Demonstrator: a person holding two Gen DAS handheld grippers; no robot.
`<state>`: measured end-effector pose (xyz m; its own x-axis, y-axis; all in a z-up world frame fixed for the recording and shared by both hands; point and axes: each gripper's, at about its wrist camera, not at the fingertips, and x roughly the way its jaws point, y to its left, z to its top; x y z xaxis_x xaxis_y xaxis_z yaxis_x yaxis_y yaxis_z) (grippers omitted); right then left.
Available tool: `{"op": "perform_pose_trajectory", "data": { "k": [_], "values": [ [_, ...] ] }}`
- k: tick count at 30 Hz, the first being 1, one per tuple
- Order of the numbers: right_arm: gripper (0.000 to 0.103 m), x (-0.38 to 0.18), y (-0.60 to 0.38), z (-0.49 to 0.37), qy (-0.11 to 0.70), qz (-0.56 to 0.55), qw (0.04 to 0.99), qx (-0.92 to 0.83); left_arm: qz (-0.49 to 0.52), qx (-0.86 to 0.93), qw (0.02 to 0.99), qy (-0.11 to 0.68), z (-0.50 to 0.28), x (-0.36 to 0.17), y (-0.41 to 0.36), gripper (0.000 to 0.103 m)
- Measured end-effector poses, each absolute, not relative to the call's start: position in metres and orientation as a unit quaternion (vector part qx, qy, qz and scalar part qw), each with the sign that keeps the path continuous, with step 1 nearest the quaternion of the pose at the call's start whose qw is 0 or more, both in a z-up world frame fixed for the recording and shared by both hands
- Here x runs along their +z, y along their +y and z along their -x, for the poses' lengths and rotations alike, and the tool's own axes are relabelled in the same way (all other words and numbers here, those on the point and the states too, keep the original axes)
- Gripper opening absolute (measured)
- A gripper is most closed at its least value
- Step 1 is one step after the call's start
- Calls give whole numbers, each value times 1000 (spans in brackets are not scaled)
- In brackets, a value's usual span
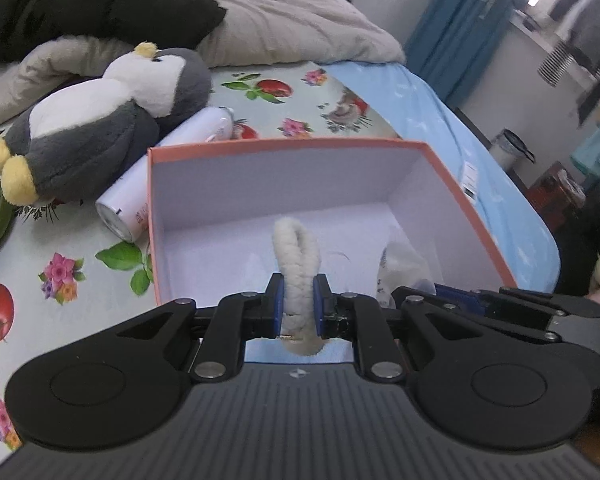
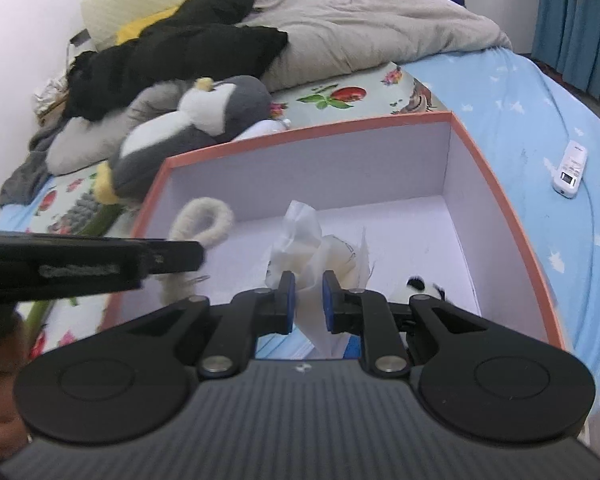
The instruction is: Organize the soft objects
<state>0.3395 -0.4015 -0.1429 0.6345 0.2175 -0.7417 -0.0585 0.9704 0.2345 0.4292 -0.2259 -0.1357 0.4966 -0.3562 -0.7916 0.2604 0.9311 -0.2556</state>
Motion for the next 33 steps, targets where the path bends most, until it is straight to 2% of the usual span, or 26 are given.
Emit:
{"op": "perform_pose_trajectory", "data": {
  "k": [2, 3, 4, 5, 6, 7, 17, 33],
  "values": [
    [21, -153, -404, -355, 431, -91, 895, 68, 51, -173, 864, 469, -439, -139, -226, 18],
    [23, -157, -405, -359, 434, -94, 894, 66, 51, -170, 864, 471, -442, -140, -225, 23],
    [31, -160, -406, -364, 437, -98, 892, 65, 51, -169, 861, 476, -444, -142, -224, 28],
    [38, -162, -407, -367, 441, -101, 890, 61, 52, -174, 859, 479, -445, -142, -223, 38],
    [49, -164, -408, -369, 443, -102, 889, 58, 53, -179, 858, 479, -444, -142, -222, 48],
    [51, -164, -408, -369, 443, -102, 889, 54, 52, -179, 860, 476, -443, -140, -221, 49],
    [50, -132, -406, -338, 416, -114, 901, 51, 42, -181, 878, 442, -404, -99, -204, 49],
    [50, -41, -382, -229, 339, -114, 933, 35, 44, -215, 901, 375, -278, -12, -167, 49]
  ]
}}
